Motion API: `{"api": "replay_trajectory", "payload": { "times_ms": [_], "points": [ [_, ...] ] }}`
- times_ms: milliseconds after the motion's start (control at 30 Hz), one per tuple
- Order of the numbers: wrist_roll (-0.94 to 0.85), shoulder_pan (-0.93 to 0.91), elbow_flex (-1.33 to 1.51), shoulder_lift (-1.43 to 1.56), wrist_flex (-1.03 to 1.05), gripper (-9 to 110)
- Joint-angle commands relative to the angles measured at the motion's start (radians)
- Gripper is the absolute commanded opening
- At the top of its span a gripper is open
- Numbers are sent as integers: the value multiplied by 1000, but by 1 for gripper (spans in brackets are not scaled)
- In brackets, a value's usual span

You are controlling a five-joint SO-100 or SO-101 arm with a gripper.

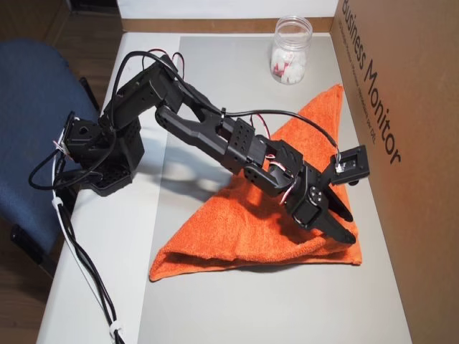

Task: Fold the blanket.

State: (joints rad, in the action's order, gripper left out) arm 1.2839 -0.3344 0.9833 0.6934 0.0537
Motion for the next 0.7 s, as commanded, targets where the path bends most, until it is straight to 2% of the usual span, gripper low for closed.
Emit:
{"api": "replay_trajectory", "payload": {
  "times_ms": [0, 667],
  "points": [
    [5, 12, -41, 31, -20, 13],
    [-14, -15, 230, 362, 2, 13]
  ]
}}
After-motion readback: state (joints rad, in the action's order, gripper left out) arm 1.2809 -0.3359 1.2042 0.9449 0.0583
